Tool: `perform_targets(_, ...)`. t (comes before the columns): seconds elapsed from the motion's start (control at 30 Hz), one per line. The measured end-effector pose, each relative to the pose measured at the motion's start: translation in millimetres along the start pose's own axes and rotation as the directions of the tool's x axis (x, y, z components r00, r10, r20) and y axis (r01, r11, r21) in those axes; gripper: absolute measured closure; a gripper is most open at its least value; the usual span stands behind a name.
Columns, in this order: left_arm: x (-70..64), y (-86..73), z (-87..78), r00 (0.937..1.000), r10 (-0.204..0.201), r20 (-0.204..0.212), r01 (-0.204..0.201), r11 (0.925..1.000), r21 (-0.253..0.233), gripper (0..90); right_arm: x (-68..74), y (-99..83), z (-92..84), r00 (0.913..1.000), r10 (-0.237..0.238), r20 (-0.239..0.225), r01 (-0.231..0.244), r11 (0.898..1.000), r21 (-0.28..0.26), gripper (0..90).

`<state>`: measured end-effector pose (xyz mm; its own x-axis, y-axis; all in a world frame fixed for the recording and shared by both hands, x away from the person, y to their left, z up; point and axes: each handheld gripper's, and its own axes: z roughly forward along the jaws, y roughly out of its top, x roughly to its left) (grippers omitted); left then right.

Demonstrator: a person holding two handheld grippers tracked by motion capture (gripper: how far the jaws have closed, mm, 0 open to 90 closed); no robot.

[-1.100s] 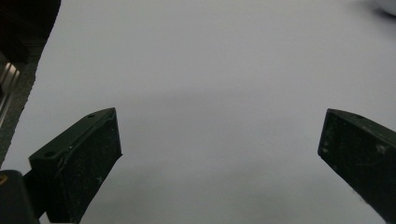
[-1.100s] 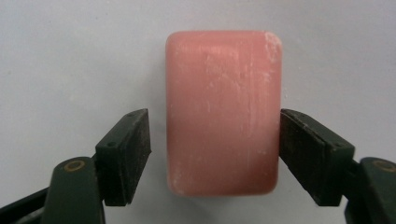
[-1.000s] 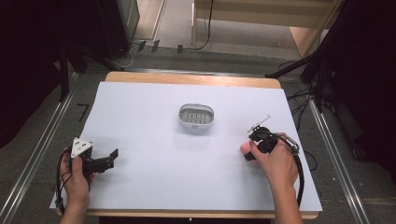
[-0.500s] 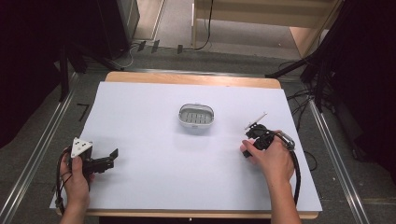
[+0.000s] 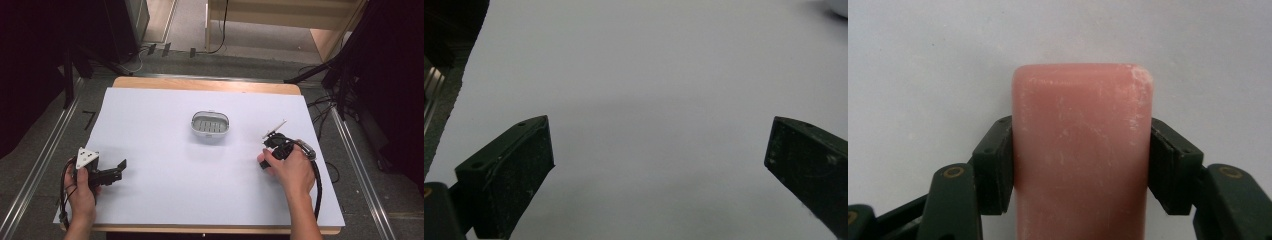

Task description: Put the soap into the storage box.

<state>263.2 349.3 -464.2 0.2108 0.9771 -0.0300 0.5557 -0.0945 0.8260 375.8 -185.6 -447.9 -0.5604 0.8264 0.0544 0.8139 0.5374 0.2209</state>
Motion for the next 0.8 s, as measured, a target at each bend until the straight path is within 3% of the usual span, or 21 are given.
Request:
perform_targets(0.23,0.1,0.0,0.1,1.0000,0.000,0.000,0.000,1.0000,0.000,0.0,-0.4,0.7,-6.4,0.9998,-0.021,0.005,0.021,1.000,-0.009,38.6)
perform_targets(0.5,-0.1,0.0,0.0,1.0000,0.000,0.000,0.000,1.0000,0.000,0.0,2.7,7.5,-19.4,0.9954,-0.094,0.018,0.094,0.995,-0.031,38.6)
perform_targets(0.8,0.0,0.0,0.2,1.0000,0.001,0.001,-0.001,1.0000,-0.001,0.0,12.7,28.5,-26.7,0.9821,-0.189,-0.001,0.188,0.981,-0.039,38.6)
